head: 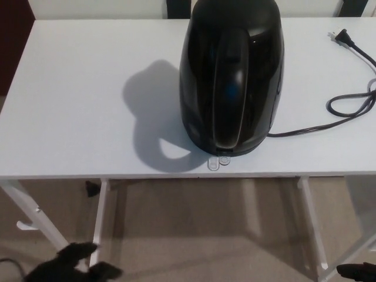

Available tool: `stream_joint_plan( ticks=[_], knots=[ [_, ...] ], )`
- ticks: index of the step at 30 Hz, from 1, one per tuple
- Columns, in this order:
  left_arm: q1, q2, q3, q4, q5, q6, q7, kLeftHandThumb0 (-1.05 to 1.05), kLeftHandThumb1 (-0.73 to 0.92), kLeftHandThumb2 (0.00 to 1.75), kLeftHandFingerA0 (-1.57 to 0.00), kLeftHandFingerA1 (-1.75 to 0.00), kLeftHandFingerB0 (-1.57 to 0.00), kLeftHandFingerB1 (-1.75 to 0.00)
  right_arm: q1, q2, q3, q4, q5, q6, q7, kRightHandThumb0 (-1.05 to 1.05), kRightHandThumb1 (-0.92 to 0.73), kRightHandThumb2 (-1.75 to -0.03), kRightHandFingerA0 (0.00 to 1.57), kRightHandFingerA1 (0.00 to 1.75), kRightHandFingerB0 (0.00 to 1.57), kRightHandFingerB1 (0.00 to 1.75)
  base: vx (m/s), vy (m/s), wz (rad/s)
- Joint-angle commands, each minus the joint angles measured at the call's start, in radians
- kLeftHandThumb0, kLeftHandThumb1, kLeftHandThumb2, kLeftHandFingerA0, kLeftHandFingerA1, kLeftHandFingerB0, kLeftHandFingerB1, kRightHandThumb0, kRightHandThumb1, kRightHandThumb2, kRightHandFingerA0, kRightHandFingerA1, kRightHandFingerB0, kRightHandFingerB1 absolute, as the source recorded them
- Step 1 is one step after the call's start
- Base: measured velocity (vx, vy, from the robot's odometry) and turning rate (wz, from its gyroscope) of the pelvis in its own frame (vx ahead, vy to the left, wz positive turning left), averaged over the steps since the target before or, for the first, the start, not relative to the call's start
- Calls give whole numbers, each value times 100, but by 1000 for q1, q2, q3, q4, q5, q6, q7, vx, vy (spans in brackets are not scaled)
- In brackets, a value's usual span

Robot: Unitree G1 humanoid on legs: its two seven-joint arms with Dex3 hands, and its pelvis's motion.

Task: The robot walk towards a table in front and click the button on the base of the boilling pot using its left middle finger

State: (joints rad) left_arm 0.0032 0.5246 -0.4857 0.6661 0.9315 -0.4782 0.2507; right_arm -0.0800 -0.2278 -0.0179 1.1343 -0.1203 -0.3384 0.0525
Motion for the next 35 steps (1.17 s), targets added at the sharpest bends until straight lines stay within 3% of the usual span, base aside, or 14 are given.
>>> stream_joint_plan(
  ticks=[1, 3, 4, 8, 9, 11, 12, 16, 17, 18, 19, 31, 32, 35],
  knots=[
    [-37, -87, 303, 353, -451, -7, -162, -66, 51, 80, -27, -43, -17, -40, -1, 1, -8, -3, 0, -6, -54, -52, -57, -58, 58, 43, 45, 39, 0, 0, 0],
    [-47, -91, 330, 373, -457, -12, -175, -66, 51, 80, -27, -43, -17, -40, -4, 2, -9, -2, 1, -4, -57, -52, -57, -58, 58, 43, 45, 39, 0, 0, 0],
    [-59, -99, 377, 399, -494, 11, -208, -65, 50, 80, -29, -44, -18, -41, -5, 1, -7, -5, -5, 0, -69, -57, -46, -81, 49, 54, 39, 50, 0, 0, 0],
    [-83, -107, 439, 460, -506, 24, -238, -65, 49, 79, -30, -44, -19, -41, -4, -1, -10, -13, -4, 6, -79, -57, -47, -81, 44, 54, 36, 49, 0, 0, 0],
    [-84, -109, 446, 466, -500, 25, -240, -65, 50, 80, -30, -44, -19, -41, -4, 1, -15, -11, 2, 0, -77, -51, -58, -58, 46, 43, 39, 37, 0, 0, 0],
    [-85, -113, 459, 475, -495, 24, -243, -65, 49, 80, -30, -44, -19, -41, -1, 5, -26, -10, 15, -11, -73, -53, -58, -58, 43, 43, 36, 36, 0, 0, 0],
    [-83, -114, 467, 479, -495, 17, -244, -65, 50, 80, -30, -44, -19, -41, 4, 6, -27, -16, 15, -12, -80, -59, -47, -81, 34, 53, 26, 46, 0, 0, 0],
    [-81, -117, 489, 496, -488, 1, -252, -65, 50, 80, -30, -44, -19, -41, 12, 10, -26, -22, 10, -14, -90, -59, -47, -81, 34, 53, 26, 46, 0, 0, 0],
    [-72, -122, 493, 493, -490, -4, -254, -64, 49, 79, -31, -45, -19, -41, 15, 12, -39, -16, 19, -16, -103, -56, -58, -58, 35, 43, 30, 32, 0, 0, 0],
    [-69, -130, 493, 496, -485, 0, -256, -64, 49, 79, -30, -44, -18, -41, 18, 8, -44, -9, 19, -22, -113, -60, -47, -81, 26, 51, 19, 43, 0, 0, 0],
    [-69, -132, 494, 500, -481, 1, -256, -64, 49, 79, -31, -44, -18, -41, 19, 7, -48, -7, 21, -26, -114, -60, -47, -80, 24, 51, 17, 43, 0, 0, 0],
    [-109, -123, 488, 514, -514, 8, -283, -64, 49, 79, -30, -44, -19, -41, -5, 12, -68, -1, 20, -33, -121, -60, -48, -82, 28, 53, 17, 44, 0, 0, 0],
    [-107, -120, 483, 513, -514, 6, -281, -65, 49, 79, -30, -45, -19, -41, 0, 12, -64, 1, 15, -37, -124, -56, -61, -58, 35, 44, 26, 32, 0, 0, 0],
    [-107, -113, 474, 514, -522, 1, -284, -65, 49, 79, -30, -44, -19, -41, 6, 14, -58, 4, 8, -40, -130, -57, -60, -58, 36, 44, 27, 32, 0, 0, 0]
  ],
)
